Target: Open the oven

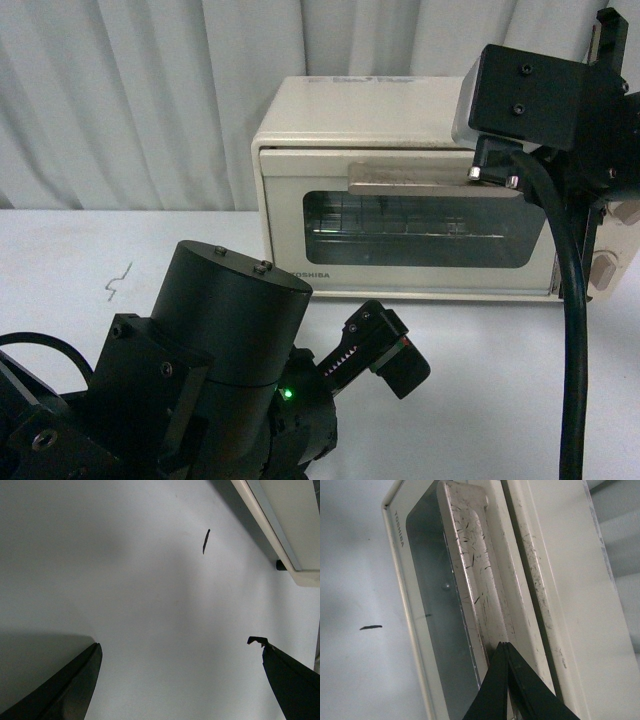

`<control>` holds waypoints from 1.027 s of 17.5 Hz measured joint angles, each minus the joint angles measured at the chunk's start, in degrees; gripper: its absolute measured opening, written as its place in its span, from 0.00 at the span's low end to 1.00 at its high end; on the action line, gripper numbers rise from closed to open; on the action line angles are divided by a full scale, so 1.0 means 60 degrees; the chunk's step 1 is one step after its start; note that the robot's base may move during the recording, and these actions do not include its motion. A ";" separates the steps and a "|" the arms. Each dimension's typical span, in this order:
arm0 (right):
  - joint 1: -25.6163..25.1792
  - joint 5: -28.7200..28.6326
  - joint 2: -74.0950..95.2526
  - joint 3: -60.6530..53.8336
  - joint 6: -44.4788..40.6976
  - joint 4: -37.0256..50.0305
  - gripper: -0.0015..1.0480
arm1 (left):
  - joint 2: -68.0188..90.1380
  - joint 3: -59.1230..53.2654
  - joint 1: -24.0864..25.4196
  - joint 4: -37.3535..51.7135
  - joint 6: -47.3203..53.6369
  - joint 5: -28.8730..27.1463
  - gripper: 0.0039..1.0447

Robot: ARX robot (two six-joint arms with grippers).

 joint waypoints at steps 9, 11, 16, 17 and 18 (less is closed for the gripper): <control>-0.0018 -0.0874 -0.0488 -0.0248 0.1974 -0.1344 0.02 | 0.0000 0.0000 0.0000 -0.0004 0.0000 0.0000 0.94; 0.0106 -0.1045 -0.0648 -0.0357 0.2608 -0.1705 0.02 | 0.0000 0.0000 0.0000 -0.0004 0.0000 0.0000 0.94; 0.0579 -0.1909 -0.1093 -0.0382 0.4025 -0.2575 0.02 | 0.0000 0.0000 0.0000 0.0007 0.0000 0.0004 0.94; 0.0576 -0.1996 -0.1300 -0.0339 0.4218 -0.2707 0.02 | 0.0000 0.0000 0.0000 0.0004 0.0000 0.0004 0.94; 0.0576 -0.2120 -0.1501 -0.0295 0.4401 -0.2779 0.02 | 0.0000 0.0000 0.0000 0.0000 0.0047 0.0007 0.94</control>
